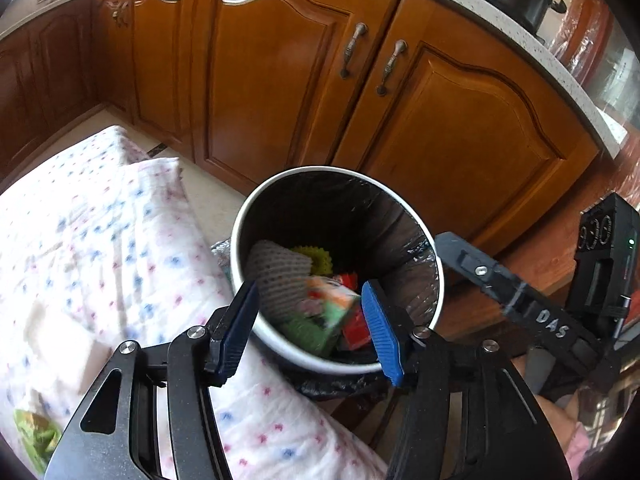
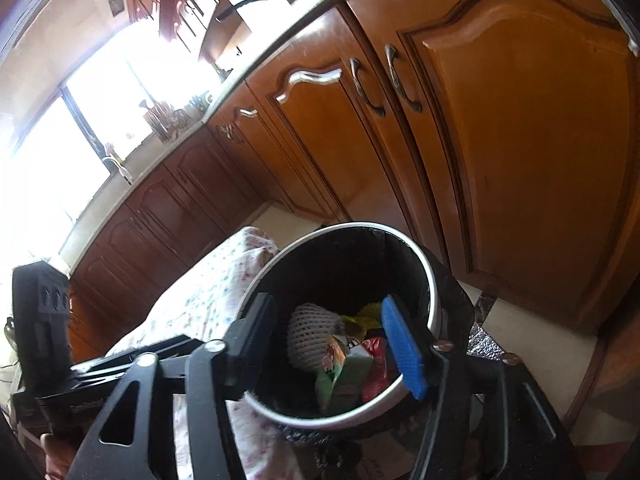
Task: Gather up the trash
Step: 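Move both open tools back toward the juice pouch and sponge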
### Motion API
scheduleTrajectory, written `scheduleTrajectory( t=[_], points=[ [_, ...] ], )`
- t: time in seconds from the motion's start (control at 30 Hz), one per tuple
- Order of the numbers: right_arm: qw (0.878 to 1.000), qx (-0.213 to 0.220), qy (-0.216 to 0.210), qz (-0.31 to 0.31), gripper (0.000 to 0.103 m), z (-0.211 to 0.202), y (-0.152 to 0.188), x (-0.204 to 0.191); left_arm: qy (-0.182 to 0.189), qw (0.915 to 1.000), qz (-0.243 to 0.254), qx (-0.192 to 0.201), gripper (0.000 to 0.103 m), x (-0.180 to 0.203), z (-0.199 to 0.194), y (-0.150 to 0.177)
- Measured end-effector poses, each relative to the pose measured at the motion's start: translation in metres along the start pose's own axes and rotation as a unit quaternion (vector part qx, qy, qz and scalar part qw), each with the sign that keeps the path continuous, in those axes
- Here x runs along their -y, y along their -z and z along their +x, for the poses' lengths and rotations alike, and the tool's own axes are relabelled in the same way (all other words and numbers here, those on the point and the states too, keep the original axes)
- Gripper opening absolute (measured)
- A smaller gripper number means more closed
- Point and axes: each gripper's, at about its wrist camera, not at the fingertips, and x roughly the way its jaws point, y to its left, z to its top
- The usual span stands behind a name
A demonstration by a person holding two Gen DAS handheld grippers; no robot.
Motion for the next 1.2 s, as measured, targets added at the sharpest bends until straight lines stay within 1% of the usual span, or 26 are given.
scheduleTrajectory(
  t=[0.03, 0.13, 0.17, 0.37, 0.53, 0.7, 0.8, 0.93, 1.2],
  points=[
    [1.0, 0.006, -0.004, -0.001, 0.077, -0.004, 0.003, -0.002, 0.003, 1.0, -0.007, 0.003, 0.054, -0.005, -0.006, 0.006],
    [1.0, 0.017, -0.015, -0.006, 0.084, -0.015, 0.016, -0.014, 0.001, 0.9994, -0.031, 0.013, 0.056, -0.019, -0.02, 0.026],
    [1.0, 0.015, -0.018, -0.007, 0.084, -0.016, 0.021, -0.017, -0.001, 0.9991, -0.039, 0.016, 0.057, -0.025, -0.025, 0.034],
    [0.999, -0.011, -0.044, -0.031, 0.085, -0.016, 0.06, -0.045, -0.035, 0.9957, -0.078, 0.035, 0.058, -0.055, -0.053, 0.075],
    [0.996, -0.038, -0.053, -0.065, 0.085, -0.01, 0.089, -0.07, -0.06, 0.9918, -0.102, 0.047, 0.061, -0.081, -0.08, 0.11],
    [0.993, -0.063, -0.063, -0.081, 0.085, -0.003, 0.11, -0.087, -0.083, 0.9854, -0.136, 0.061, 0.061, -0.108, -0.106, 0.14],
    [0.991, -0.075, -0.069, -0.086, 0.085, 0.001, 0.119, -0.095, -0.085, 0.9834, -0.146, 0.065, 0.061, -0.117, -0.118, 0.153],
    [0.989, -0.079, -0.077, -0.095, 0.085, -0.002, 0.131, -0.106, -0.093, 0.9807, -0.157, 0.07, 0.061, -0.129, -0.131, 0.166],
    [0.985, -0.09, -0.083, -0.125, 0.085, 0.002, 0.136, -0.132, -0.093, 0.9748, -0.187, 0.077, 0.061, -0.156, -0.149, 0.184]
  ],
)
